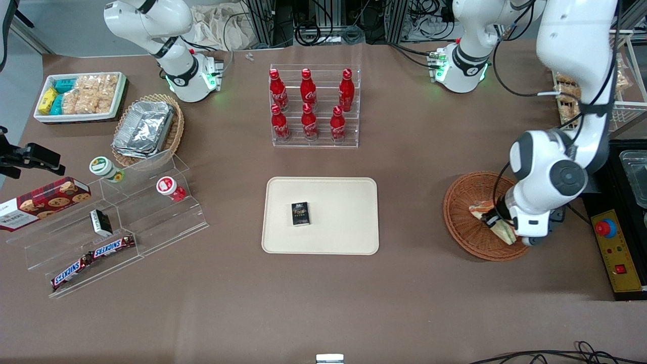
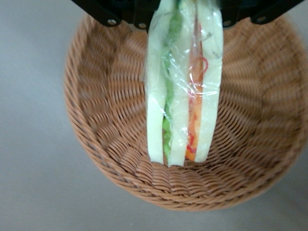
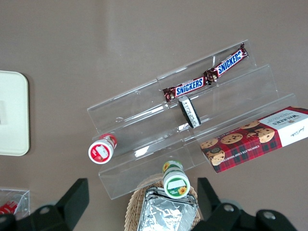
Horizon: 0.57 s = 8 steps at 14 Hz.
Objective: Place sandwich from basket to tray
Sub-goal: 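Lift the sandwich and carry it toward the white tray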
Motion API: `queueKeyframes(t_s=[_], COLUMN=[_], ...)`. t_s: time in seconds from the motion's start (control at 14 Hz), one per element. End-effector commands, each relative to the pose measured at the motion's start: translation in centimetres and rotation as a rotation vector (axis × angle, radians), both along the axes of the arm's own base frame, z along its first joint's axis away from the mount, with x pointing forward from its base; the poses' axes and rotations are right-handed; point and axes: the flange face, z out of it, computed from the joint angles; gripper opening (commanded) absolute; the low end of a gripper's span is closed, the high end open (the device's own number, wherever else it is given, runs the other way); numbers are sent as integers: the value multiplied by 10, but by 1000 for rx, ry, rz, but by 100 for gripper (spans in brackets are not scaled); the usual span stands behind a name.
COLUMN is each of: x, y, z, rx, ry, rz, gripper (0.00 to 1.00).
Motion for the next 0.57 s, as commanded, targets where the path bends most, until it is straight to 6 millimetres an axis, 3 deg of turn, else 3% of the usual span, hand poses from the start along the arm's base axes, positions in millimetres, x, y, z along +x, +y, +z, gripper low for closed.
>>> queueKeyframes(t_s=[0.0,0.21,0.36,0.5], x=[-4,-22,-38,-55], y=[-87,-216,-284,-335], z=[77,80,57,17], rx=[-29,-71,-59,-37], ry=[32,36,32,9], rz=[-138,-349,-489,-644], gripper=[0,0,0,0])
